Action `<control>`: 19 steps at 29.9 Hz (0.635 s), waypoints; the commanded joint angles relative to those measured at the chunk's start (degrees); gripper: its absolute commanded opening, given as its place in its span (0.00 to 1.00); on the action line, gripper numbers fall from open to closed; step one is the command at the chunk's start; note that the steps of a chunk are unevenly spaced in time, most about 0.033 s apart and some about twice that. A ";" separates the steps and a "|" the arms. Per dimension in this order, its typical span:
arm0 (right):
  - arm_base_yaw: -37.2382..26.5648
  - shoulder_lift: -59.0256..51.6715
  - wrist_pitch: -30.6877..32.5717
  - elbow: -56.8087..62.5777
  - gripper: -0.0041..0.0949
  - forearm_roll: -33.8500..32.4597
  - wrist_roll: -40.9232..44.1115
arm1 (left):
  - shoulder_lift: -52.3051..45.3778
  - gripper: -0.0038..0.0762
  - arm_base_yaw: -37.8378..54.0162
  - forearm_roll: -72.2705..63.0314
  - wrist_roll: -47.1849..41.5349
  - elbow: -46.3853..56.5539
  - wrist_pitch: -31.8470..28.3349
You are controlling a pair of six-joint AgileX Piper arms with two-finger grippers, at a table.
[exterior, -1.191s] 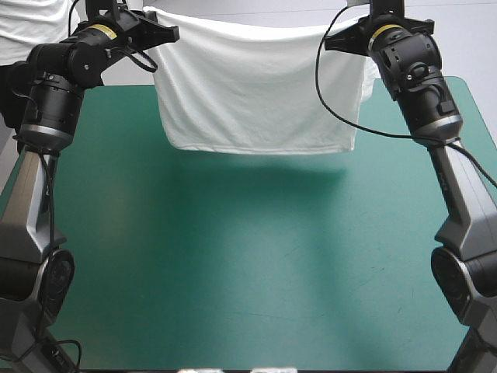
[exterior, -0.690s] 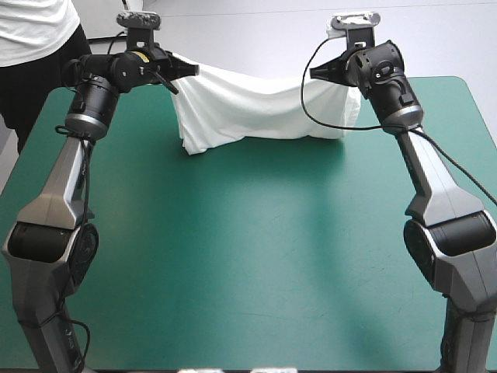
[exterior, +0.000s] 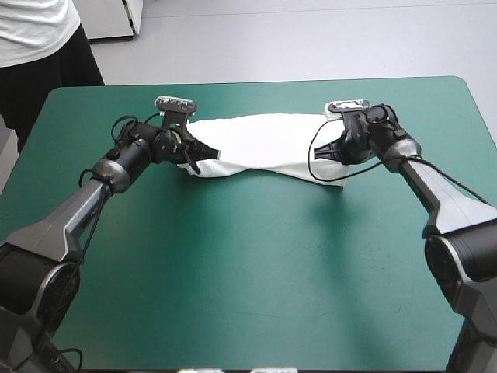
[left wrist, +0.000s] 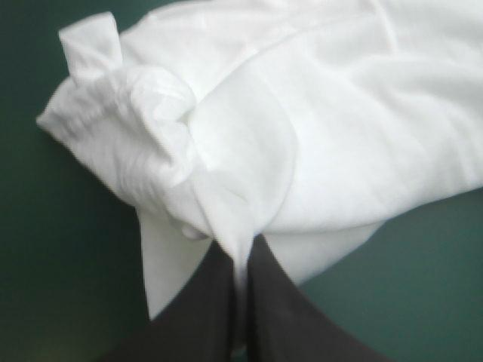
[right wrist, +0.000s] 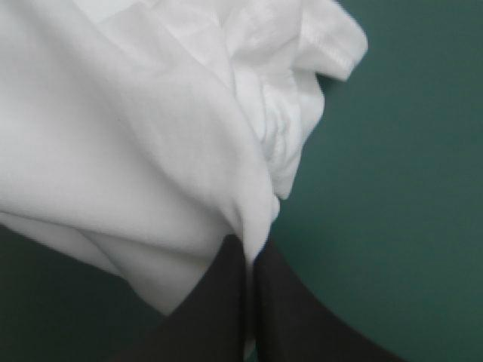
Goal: Fold the cloth
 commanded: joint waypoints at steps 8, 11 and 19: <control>0.04 -18.83 -9.89 26.36 0.02 2.88 -0.38 | -17.34 0.04 -1.18 -3.91 -1.35 23.36 -7.30; 0.04 -22.37 -11.39 31.91 0.02 4.43 -0.38 | -21.02 0.04 -2.79 -4.39 -2.49 29.52 -8.51; 2.08 -28.80 -12.10 43.65 0.02 6.17 -0.23 | -27.06 0.04 -6.58 -4.87 -6.84 39.00 -8.02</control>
